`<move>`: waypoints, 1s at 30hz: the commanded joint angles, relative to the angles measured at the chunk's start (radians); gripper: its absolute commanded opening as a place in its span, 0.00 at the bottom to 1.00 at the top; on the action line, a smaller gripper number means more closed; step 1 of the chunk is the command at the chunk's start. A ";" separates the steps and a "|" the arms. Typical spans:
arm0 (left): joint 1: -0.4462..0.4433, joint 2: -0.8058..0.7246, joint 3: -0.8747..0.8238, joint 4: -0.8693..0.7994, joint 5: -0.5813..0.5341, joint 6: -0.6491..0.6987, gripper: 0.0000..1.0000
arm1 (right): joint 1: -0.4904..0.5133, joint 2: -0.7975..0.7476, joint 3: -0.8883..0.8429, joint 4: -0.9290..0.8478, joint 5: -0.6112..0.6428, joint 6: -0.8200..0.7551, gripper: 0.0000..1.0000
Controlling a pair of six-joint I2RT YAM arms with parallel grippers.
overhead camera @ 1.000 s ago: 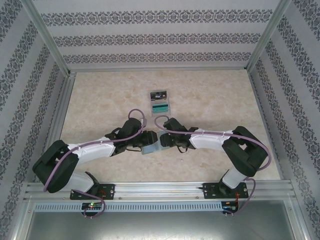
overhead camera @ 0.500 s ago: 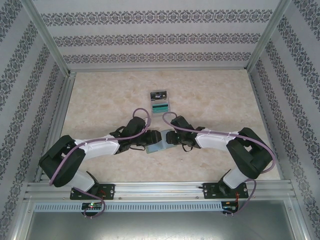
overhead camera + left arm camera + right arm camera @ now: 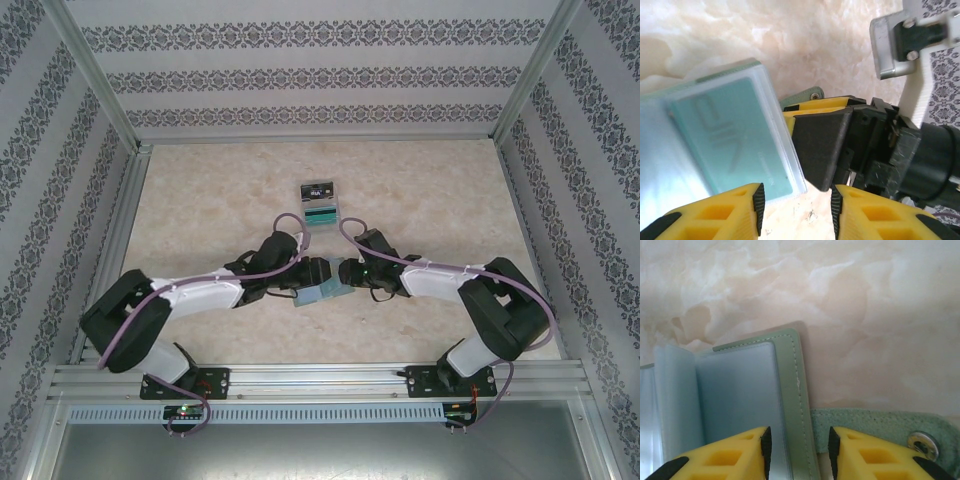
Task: Take the credit cards out of the card holder
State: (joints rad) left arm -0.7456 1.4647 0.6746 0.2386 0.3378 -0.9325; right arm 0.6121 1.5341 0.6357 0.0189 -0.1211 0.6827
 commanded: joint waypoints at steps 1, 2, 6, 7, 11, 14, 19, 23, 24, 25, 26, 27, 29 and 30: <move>0.017 -0.067 -0.063 -0.060 -0.076 0.022 0.39 | -0.012 -0.050 -0.022 -0.070 0.046 -0.009 0.39; 0.024 -0.079 -0.082 -0.070 -0.095 0.016 0.38 | -0.011 -0.068 -0.020 -0.077 0.055 -0.014 0.39; 0.031 -0.057 -0.102 -0.130 -0.135 0.021 0.30 | 0.003 -0.122 0.005 -0.099 0.063 -0.054 0.38; 0.031 -0.044 -0.108 -0.122 -0.133 0.018 0.30 | 0.011 -0.122 0.016 -0.107 0.062 -0.064 0.39; 0.032 0.014 -0.109 -0.113 -0.123 0.006 0.27 | 0.052 -0.086 0.071 -0.137 0.054 -0.095 0.39; 0.032 0.024 -0.110 -0.112 -0.122 0.003 0.27 | 0.074 -0.062 0.089 -0.139 0.064 -0.098 0.40; 0.032 0.006 -0.116 -0.130 -0.131 0.009 0.27 | 0.082 -0.020 0.105 -0.143 0.055 -0.107 0.43; 0.032 -0.001 -0.120 -0.133 -0.131 0.009 0.27 | 0.084 0.021 0.111 -0.131 0.036 -0.109 0.44; 0.032 0.000 -0.120 -0.130 -0.127 0.009 0.27 | 0.087 0.029 0.111 -0.130 0.034 -0.109 0.44; 0.032 0.000 -0.119 -0.127 -0.125 0.008 0.27 | 0.091 0.038 0.113 -0.130 0.037 -0.110 0.44; 0.032 0.002 -0.118 -0.126 -0.123 0.008 0.27 | 0.094 0.043 0.114 -0.130 0.040 -0.112 0.44; 0.032 0.002 -0.118 -0.124 -0.122 0.008 0.27 | 0.096 0.048 0.116 -0.133 0.045 -0.112 0.44; 0.032 0.003 -0.117 -0.123 -0.116 0.008 0.27 | 0.102 0.052 0.116 -0.136 0.053 -0.114 0.44; 0.032 0.004 -0.116 -0.124 -0.117 0.008 0.27 | 0.105 0.051 0.116 -0.141 0.066 -0.115 0.44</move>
State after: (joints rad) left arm -0.7235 1.4841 0.5667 0.1337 0.2268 -0.9241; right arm 0.6994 1.5684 0.7315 -0.1001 -0.0822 0.5907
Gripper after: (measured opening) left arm 0.273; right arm 0.442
